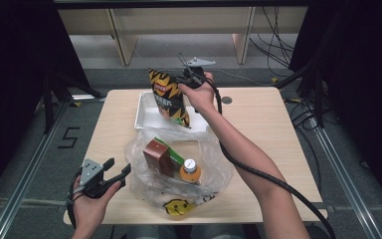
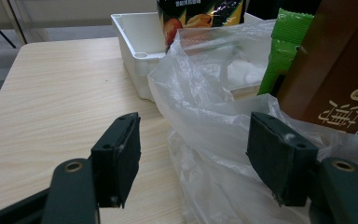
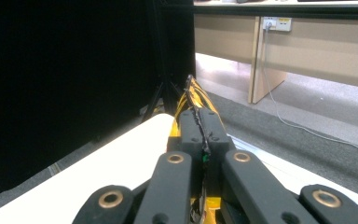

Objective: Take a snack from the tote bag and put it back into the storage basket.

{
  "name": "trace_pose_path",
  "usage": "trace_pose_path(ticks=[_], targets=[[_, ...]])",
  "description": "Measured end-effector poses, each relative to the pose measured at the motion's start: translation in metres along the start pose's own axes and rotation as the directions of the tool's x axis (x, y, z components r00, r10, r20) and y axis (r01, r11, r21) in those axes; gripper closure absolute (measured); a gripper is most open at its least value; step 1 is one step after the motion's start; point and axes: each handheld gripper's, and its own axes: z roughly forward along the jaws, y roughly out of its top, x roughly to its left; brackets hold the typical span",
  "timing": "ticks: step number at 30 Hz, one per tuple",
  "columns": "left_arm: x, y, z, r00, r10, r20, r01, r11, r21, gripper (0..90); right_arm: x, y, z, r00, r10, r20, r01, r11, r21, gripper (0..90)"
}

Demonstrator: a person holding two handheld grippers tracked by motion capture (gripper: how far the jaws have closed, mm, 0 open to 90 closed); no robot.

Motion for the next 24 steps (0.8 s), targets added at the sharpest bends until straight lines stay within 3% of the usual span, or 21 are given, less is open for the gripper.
trace_pose_path(ticks=[2, 5, 7, 8, 10, 13, 24], targets=[[0.0, 0.0, 0.0001, 1.0, 0.0, 0.0, 0.0, 1.0, 0.001, 34.4, -0.0015, -0.0008, 0.0014, 0.9998, -0.018, -0.006, 0.018, 1.0, 0.002, 90.0], [-0.0002, 0.0, 0.0003, 1.0, 0.0, 0.0, 0.0, 1.0, 0.0, 34.4, -0.0012, -0.0034, 0.0032, 0.9999, 0.008, 0.007, -0.008, 1.0, 0.02, 90.0], [-0.0002, 0.0, 0.0004, 1.0, 0.001, 0.0, -0.001, 1.0, 0.0, 34.4, -0.0022, -0.0045, 0.0049, 1.0, -0.008, -0.002, 0.008, 1.0, 0.016, 90.0], [-0.0001, -0.0001, 0.0004, 1.0, 0.002, 0.001, -0.002, 1.0, 0.003, 34.4, -0.0009, -0.0054, 0.0051, 0.9999, 0.013, 0.001, -0.013, 1.0, 0.02, 90.0], [0.0001, -0.0004, 0.0009, 1.0, 0.001, 0.004, -0.001, 1.0, -0.002, 34.4, -0.0011, -0.0062, 0.006, 0.9999, 0.011, -0.003, -0.011, 1.0, 0.022, 90.0], [0.0, -0.0001, 0.0003, 1.0, 0.0, 0.002, 0.0, 1.0, 0.0, 34.4, -0.0034, -0.0064, 0.0079, 0.9999, -0.015, -0.007, 0.015, 1.0, 0.014, 90.0], [-0.0002, 0.0, 0.0002, 1.0, -0.002, 0.002, 0.002, 1.0, 0.0, 34.4, -0.007, -0.0085, 0.0089, 0.9999, 0.01, 0.006, -0.011, 1.0, 0.02, 89.4]])
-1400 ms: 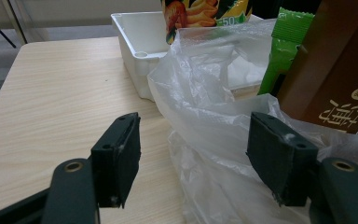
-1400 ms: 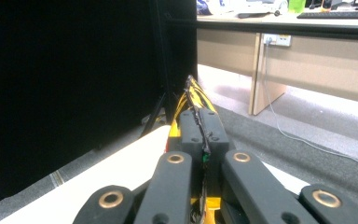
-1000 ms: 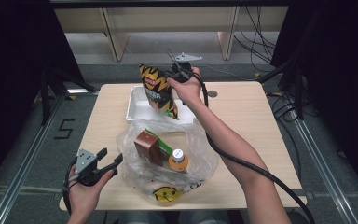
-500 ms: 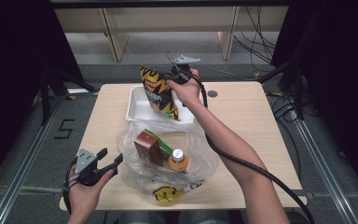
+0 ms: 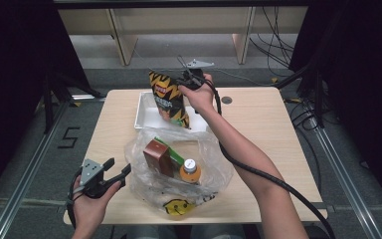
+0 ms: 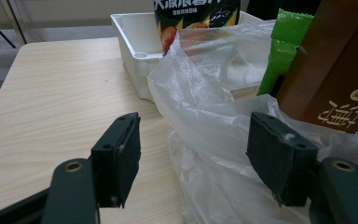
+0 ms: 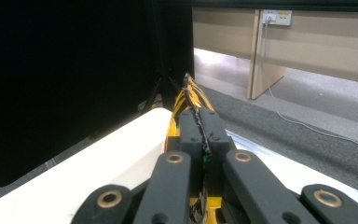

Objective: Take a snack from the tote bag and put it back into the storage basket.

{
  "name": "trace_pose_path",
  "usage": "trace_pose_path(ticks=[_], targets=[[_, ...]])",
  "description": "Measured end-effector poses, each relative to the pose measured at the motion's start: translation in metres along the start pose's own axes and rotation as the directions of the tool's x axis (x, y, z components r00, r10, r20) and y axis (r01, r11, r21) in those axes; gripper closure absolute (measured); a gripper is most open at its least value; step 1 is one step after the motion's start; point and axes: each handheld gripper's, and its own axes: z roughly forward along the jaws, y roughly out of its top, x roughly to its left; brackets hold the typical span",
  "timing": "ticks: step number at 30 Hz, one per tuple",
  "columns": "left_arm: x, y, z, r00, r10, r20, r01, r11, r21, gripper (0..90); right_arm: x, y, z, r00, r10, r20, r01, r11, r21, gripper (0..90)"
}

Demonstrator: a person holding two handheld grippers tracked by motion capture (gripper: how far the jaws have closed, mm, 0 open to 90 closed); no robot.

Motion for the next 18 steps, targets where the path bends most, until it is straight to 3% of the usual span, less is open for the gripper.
trace_pose_path(ticks=[4, 7, 8, 11, 13, 14, 16, 18], targets=[[0.0, 0.0, 0.0, 1.0, 0.0, 0.0, 0.0, 1.0, -0.001, 34.4, -0.004, 0.0, -0.001, 0.9999, 0.005, 0.013, -0.005, 1.0, 0.01, 88.9], [0.0, 0.0, 0.0, 1.0, 0.001, 0.0, -0.001, 1.0, 0.001, 34.4, -0.008, 0.0, -0.002, 0.9995, -0.02, 0.023, 0.02, 1.0, 0.005, 88.4], [0.0, 0.0, 0.001, 1.0, 0.001, 0.001, -0.001, 1.0, -0.001, 34.4, -0.008, 0.0, -0.003, 0.9998, 0.001, 0.021, -0.002, 1.0, 0.018, 88.2], [0.0, 0.0, 0.0, 1.0, 0.002, 0.002, -0.002, 1.0, 0.002, 34.4, -0.012, 0.0, -0.002, 0.9989, -0.039, 0.026, 0.039, 0.999, 0.013, 87.1], [0.0, 0.0, 0.001, 1.0, 0.004, 0.0, -0.004, 1.0, 0.002, 34.4, -0.012, 0.0, -0.003, 0.9991, -0.014, 0.039, 0.013, 1.0, 0.025, 86.8], [0.0, 0.0, 0.001, 1.0, 0.004, 0.0, -0.004, 1.0, 0.002, 34.4, -0.015, 0.001, -0.002, 0.9987, -0.036, 0.035, 0.035, 0.999, 0.024, 86.7], [0.0, -0.001, 0.001, 1.0, 0.003, 0.004, -0.003, 1.0, 0.0, 34.4, -0.015, 0.0, -0.003, 0.9987, -0.022, 0.045, 0.021, 0.999, 0.027, 86.7], [0.0, 0.0, 0.001, 1.0, 0.003, 0.004, -0.003, 1.0, -0.001, 34.4, -0.018, -0.001, -0.002, 0.9979, -0.039, 0.052, 0.038, 0.999, 0.023, 86.5]])
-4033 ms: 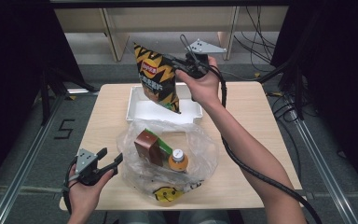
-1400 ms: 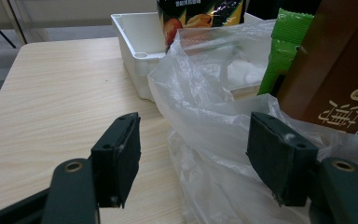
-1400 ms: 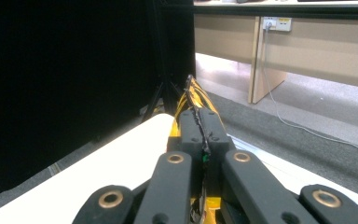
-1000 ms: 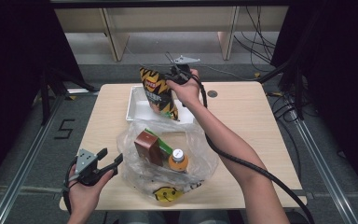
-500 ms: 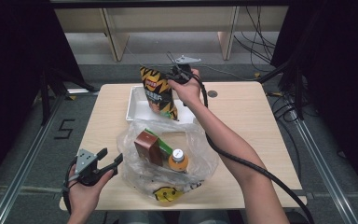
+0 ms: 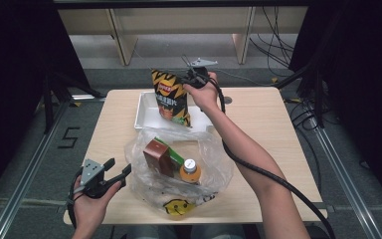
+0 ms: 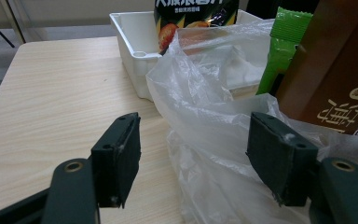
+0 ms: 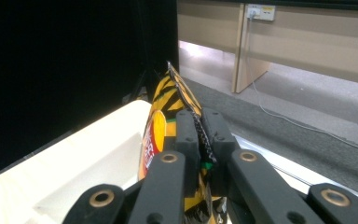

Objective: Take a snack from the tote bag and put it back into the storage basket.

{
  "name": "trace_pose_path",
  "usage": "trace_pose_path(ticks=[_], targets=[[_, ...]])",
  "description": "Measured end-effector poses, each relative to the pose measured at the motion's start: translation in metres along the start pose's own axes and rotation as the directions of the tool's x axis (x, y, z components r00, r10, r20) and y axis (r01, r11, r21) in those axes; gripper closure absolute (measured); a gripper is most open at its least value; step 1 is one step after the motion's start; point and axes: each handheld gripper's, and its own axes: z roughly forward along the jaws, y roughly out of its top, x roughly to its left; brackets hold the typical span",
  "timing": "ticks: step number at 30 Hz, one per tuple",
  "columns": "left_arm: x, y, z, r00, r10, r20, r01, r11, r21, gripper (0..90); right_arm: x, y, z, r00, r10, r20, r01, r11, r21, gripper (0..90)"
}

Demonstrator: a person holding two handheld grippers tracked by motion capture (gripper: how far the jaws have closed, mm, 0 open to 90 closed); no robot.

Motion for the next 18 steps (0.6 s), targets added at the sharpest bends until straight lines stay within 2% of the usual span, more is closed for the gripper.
trace_pose_path(ticks=[1, 6, 7, 10, 15, 17, 18], targets=[[0.0, -0.0001, 0.0001, 1.0, 0.0, 0.0, 0.0, 1.0, 0.0, 34.4, -0.0013, -0.0007, 0.0001, 0.9998, -0.006, 0.016, 0.006, 1.0, 0.007, 86.4], [0.0002, -0.0002, 0.0002, 1.0, -0.001, 0.001, 0.001, 1.0, 0.001, 34.4, -0.0058, -0.0025, 0.0009, 0.9992, -0.016, 0.035, 0.016, 1.0, 0.014, 84.5], [0.0003, -0.0003, 0.0003, 1.0, -0.002, 0.001, 0.002, 1.0, 0.001, 34.4, -0.0079, -0.0027, 0.0017, 0.9989, -0.036, 0.031, 0.036, 0.999, 0.012, 83.9], [0.0003, -0.0003, 0.0003, 1.0, -0.002, 0.002, 0.002, 1.0, 0.001, 34.6, -0.0082, -0.0034, 0.001, 0.9989, -0.02, 0.042, 0.02, 1.0, 0.022, 82.5], [0.0005, 0.0004, -0.0007, 1.0, -0.002, -0.002, 0.002, 1.0, 0.003, 34.7, -0.0099, -0.0034, 0.0004, 0.9982, -0.03, 0.052, 0.029, 0.999, 0.035, 75.3], [0.0007, 0.0005, -0.0009, 1.0, -0.003, -0.002, 0.003, 1.0, 0.003, 34.8, -0.0091, -0.0024, 0.0003, 0.998, -0.024, 0.059, 0.022, 0.999, 0.044, 67.1], [0.0008, 0.0006, -0.0009, 1.0, -0.004, -0.002, 0.004, 1.0, 0.003, 34.8, -0.0091, -0.0024, 0.0003, 0.998, -0.024, 0.059, 0.022, 0.999, 0.044, 67.1]])
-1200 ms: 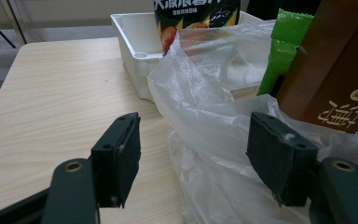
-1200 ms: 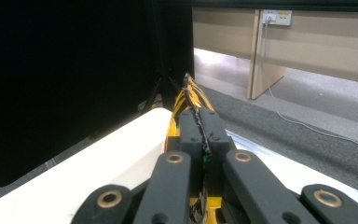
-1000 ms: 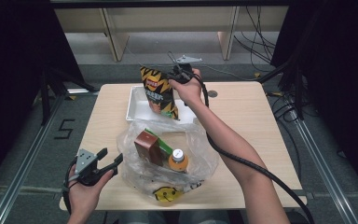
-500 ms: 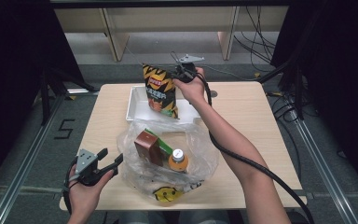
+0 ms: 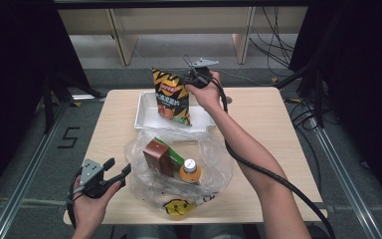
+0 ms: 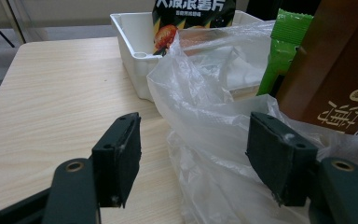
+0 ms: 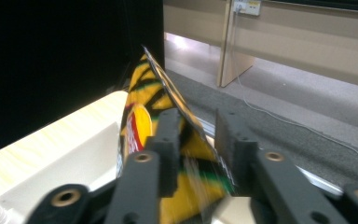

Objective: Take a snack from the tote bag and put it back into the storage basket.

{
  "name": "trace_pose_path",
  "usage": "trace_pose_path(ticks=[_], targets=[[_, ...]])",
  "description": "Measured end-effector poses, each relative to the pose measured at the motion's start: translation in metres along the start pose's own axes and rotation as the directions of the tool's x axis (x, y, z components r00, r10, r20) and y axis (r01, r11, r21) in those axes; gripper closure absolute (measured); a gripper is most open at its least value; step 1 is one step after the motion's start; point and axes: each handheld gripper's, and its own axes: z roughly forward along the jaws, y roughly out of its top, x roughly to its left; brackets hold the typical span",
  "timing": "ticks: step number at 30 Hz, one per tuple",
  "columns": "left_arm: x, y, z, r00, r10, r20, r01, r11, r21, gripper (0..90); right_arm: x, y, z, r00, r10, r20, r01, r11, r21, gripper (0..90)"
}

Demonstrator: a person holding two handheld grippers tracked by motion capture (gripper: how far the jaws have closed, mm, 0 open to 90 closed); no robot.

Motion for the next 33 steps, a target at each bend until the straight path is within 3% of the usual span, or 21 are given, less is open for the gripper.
trace_pose_path(ticks=[1, 5, 8, 11, 13, 24, 30, 31, 33], targets=[[0.0, 0.0, 0.0, 1.0, 0.0, 0.0, 0.0, 1.0, 0.002, 34.8, 0.001, 0.001, 0.001, 1.0, -0.003, 0.006, 0.003, 1.0, -0.003, 61.0], [0.0, 0.0, -0.001, 1.0, -0.002, -0.001, 0.002, 1.0, 0.0, 34.9, 0.004, 0.003, 0.0, 0.9996, -0.015, 0.025, 0.015, 1.0, -0.002, 52.7], [0.001, 0.001, -0.001, 1.0, -0.007, -0.001, 0.007, 1.0, -0.007, 35.0, 0.005, 0.004, -0.001, 0.9987, -0.021, 0.047, 0.022, 1.0, -0.013, 47.9], [0.002, 0.001, -0.002, 0.9999, -0.011, -0.001, 0.011, 0.9999, -0.012, 35.4, 0.005, 0.005, -0.004, 0.9989, -0.011, 0.045, 0.011, 1.0, -0.003, 45.3], [0.004, 0.003, -0.004, 0.9997, -0.025, -0.001, 0.025, 0.9994, -0.025, 36.2, 0.006, 0.006, -0.008, 0.999, -0.004, 0.044, 0.005, 1.0, -0.026, 42.7], [0.018, 0.018, -0.014, 0.9983, -0.057, 0.01, 0.058, 0.9955, -0.076, 49.4, 0.016, -0.001, -0.047, 0.9999, -0.015, 0.007, 0.016, 0.999, -0.039, 40.2], [0.023, 0.036, -0.01, 0.9991, -0.038, 0.019, 0.04, 0.9933, -0.108, 59.7, 0.016, -0.007, -0.068, 0.9999, -0.014, 0.008, 0.014, 0.998, -0.058, 40.1], [0.025, 0.043, -0.006, 0.9995, -0.018, 0.026, 0.02, 0.994, -0.108, 61.9, 0.016, -0.009, -0.074, 0.9999, -0.015, 0.006, 0.015, 0.998, -0.057, 40.1], [0.028, 0.05, 0.002, 0.999, -0.014, 0.042, 0.019, 0.994, -0.108, 65.7, 0.016, -0.012, -0.08, 0.9998, -0.019, 0.0, 0.019, 0.998, -0.059, 40.2]])
